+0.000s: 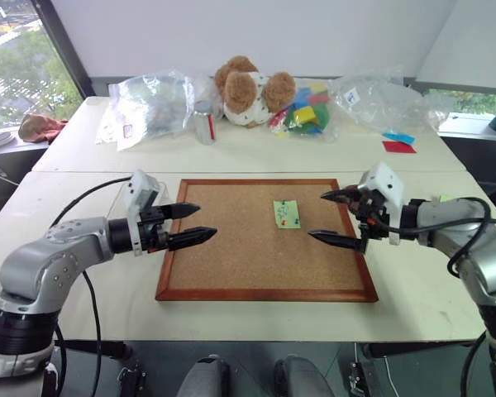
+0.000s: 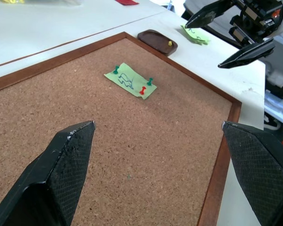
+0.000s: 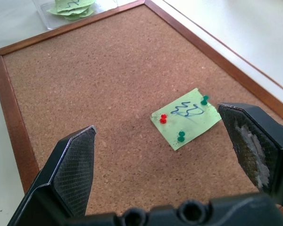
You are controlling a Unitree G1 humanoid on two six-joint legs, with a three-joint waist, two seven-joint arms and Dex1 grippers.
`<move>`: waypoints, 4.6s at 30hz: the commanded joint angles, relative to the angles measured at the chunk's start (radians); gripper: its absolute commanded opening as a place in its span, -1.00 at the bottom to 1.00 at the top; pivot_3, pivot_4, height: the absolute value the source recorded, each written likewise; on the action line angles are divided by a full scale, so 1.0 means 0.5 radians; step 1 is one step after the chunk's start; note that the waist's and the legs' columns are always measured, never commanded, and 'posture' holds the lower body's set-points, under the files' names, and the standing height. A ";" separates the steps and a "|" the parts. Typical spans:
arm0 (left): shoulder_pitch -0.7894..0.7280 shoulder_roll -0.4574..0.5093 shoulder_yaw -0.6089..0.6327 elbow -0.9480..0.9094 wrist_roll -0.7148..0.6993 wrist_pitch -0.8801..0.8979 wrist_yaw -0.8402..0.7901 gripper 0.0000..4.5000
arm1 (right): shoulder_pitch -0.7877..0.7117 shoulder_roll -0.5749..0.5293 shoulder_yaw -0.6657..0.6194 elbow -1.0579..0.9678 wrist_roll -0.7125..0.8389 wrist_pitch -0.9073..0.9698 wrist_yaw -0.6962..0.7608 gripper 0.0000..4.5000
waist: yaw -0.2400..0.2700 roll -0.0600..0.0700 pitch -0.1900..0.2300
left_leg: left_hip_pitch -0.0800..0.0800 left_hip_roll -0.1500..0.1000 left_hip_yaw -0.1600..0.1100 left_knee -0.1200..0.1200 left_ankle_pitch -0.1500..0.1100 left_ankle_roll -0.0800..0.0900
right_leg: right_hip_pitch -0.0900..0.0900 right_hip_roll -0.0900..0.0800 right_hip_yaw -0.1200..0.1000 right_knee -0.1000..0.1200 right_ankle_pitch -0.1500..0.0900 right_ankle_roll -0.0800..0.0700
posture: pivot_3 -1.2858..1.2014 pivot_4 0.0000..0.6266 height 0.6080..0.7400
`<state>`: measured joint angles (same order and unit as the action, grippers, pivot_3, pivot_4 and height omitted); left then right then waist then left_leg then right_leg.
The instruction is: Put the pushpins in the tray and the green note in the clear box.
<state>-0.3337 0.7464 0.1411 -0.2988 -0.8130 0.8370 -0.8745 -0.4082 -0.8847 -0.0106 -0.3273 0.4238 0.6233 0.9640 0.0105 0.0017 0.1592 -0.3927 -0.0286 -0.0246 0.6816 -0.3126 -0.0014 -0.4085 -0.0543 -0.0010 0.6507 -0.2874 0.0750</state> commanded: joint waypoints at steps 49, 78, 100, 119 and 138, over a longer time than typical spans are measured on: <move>0.087 -0.656 -0.608 0.485 0.995 -0.845 0.313 -0.97 | -0.585 0.742 0.348 0.727 -0.383 0.293 -0.633 1.00 | -0.009 0.000 -0.001 | 0.001 0.000 0.001 0.001 0.006 -0.010 | -0.002 0.001 0.000 0.006 0.000 0.000 | 0.03 -0.52 1.00; 0.161 -0.671 -0.566 0.483 1.035 -0.847 0.347 -1.00 | -0.842 0.970 0.352 1.453 -0.583 -0.071 -0.579 -0.97 | -0.048 0.001 -0.002 | 0.002 0.000 0.001 0.001 0.006 -0.010 | -0.002 0.001 0.000 0.009 0.000 0.000 | 0.03 -0.52 1.00; 0.184 -0.681 -0.605 0.521 1.072 -0.800 0.339 -1.00 | -0.766 0.554 -0.158 1.030 -0.490 0.230 -0.727 -0.97 | -0.044 0.004 -0.004 | 0.002 0.000 0.001 0.000 0.001 -0.001 | -0.002 0.000 0.000 0.009 0.000 0.000 | 0.03 -0.52 1.00; 0.161 -0.697 -0.598 0.529 1.068 -0.794 0.307 -1.00 | -0.760 0.480 -0.211 1.899 -0.570 -0.120 -0.778 -0.97 | -0.043 0.009 -0.007 | 0.003 0.000 0.002 0.000 0.001 -0.001 | 0.000 0.000 0.000 0.009 0.000 0.000 | 0.03 -0.52 1.00; 0.175 -0.697 -0.606 0.518 1.073 -0.787 0.300 -1.00 | -0.713 0.439 -0.272 1.568 -0.460 0.031 -0.714 0.99 | -0.042 0.009 -0.007 | 0.003 0.000 0.001 -0.001 0.001 -0.001 | 0.000 0.000 0.000 0.009 0.000 0.000 | 0.03 -0.52 1.00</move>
<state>-0.2687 0.3931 -0.1470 -0.0596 -0.2919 0.4251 -0.7206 -0.7587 -0.6467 -0.1171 0.5301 0.1695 0.6252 0.5957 -0.0105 0.0064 0.1558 -0.3910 -0.0286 -0.0240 0.6813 -0.3121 -0.0020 -0.4084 -0.0541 -0.0009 0.6549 -0.2873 0.0751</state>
